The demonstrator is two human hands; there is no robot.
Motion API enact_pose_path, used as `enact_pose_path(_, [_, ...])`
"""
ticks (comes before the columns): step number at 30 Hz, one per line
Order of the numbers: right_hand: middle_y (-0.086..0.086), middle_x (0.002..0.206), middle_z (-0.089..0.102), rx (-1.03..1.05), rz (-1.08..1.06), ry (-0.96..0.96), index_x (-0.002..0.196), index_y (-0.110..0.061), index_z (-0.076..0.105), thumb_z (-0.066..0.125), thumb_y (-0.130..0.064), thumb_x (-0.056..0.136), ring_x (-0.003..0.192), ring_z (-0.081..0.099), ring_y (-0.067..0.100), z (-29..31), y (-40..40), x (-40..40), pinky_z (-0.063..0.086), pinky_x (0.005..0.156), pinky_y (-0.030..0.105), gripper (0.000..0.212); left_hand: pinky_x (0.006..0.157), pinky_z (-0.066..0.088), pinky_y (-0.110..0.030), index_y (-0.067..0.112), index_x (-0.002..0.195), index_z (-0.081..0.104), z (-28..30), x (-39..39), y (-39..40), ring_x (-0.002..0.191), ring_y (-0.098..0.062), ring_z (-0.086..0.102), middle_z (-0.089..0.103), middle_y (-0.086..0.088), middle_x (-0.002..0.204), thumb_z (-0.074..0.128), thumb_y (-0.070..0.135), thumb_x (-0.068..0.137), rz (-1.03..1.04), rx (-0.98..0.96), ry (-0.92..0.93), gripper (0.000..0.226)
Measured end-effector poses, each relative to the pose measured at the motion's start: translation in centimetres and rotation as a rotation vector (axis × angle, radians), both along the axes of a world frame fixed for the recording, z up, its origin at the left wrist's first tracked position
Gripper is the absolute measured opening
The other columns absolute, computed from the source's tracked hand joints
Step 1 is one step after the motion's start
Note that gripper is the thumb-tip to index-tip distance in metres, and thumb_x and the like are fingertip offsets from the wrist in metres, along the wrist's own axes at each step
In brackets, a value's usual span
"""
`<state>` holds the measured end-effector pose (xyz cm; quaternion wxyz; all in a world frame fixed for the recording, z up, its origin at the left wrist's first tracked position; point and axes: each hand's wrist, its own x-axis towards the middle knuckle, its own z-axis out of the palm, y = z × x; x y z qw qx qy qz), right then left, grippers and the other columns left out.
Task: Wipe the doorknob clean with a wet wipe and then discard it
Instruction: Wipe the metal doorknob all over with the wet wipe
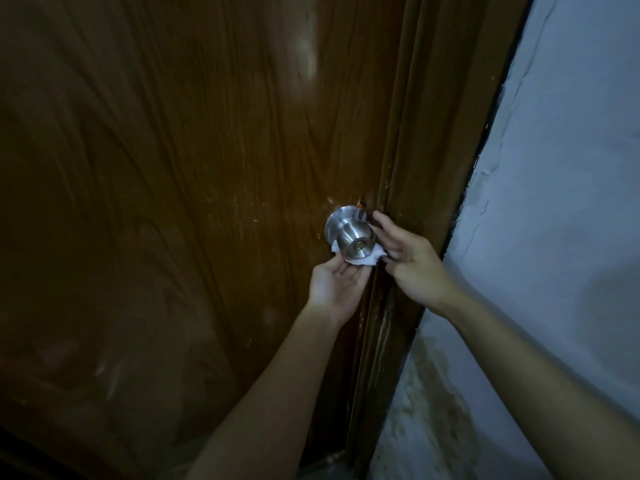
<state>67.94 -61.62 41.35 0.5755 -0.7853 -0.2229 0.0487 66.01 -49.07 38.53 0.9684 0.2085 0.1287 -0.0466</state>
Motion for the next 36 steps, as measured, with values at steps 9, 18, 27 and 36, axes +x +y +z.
enact_pose_path(9, [-0.006, 0.117, 0.059, 0.019, -0.199, -0.253, 0.132, -0.013, 0.046, 0.046, 0.012, 0.084, 0.109, 0.055, 0.001, 0.1, 0.1, -0.5, 0.043, 0.095, 0.012, 0.054, 0.098, 0.045, -0.034, 0.006, 0.108, 0.056, 0.5, -1.0, 0.0, 0.092, -0.018, 0.062, 0.065, -0.006, 0.094, 0.043, 0.015, 0.095, 0.245, 0.319, 0.066, 0.021])
enact_pose_path(18, [0.001, 0.118, 0.062, -0.064, -0.139, -0.194, 0.133, -0.015, 0.044, 0.044, 0.013, 0.085, 0.108, 0.059, 0.006, 0.4, -0.8, 0.1, 0.045, 0.085, 0.005, 0.056, 0.072, 0.051, -0.032, 0.018, 0.085, 0.070, -1.6, -3.2, -0.4, 0.077, -0.020, 0.062, 0.067, -0.004, 0.080, 0.055, 0.021, 0.089, 0.461, 0.913, -0.226, 0.016])
enact_pose_path(27, [0.006, 0.126, 0.059, -0.080, -0.126, -0.173, 0.136, -0.014, 0.040, 0.041, 0.013, 0.086, 0.112, 0.054, 0.007, 0.3, -0.9, 0.2, 0.045, 0.092, 0.015, 0.057, 0.070, 0.058, -0.023, 0.002, 0.101, 0.065, -1.0, -1.2, -4.0, 0.079, -0.013, 0.070, 0.072, -0.011, 0.091, 0.075, 0.005, 0.071, 0.459, 0.566, 0.135, 0.031])
enact_pose_path(36, [0.009, 0.130, 0.057, -0.101, -0.115, -0.124, 0.136, -0.013, 0.039, 0.039, 0.015, 0.085, 0.116, 0.053, 0.011, 0.3, -1.0, -0.2, 0.040, 0.102, 0.028, 0.059, 0.071, 0.055, -0.027, 0.011, 0.089, 0.067, -3.7, -3.0, -1.0, 0.077, -0.011, 0.068, 0.072, -0.010, 0.092, 0.069, 0.008, 0.077, 0.481, 0.905, 0.231, 0.013])
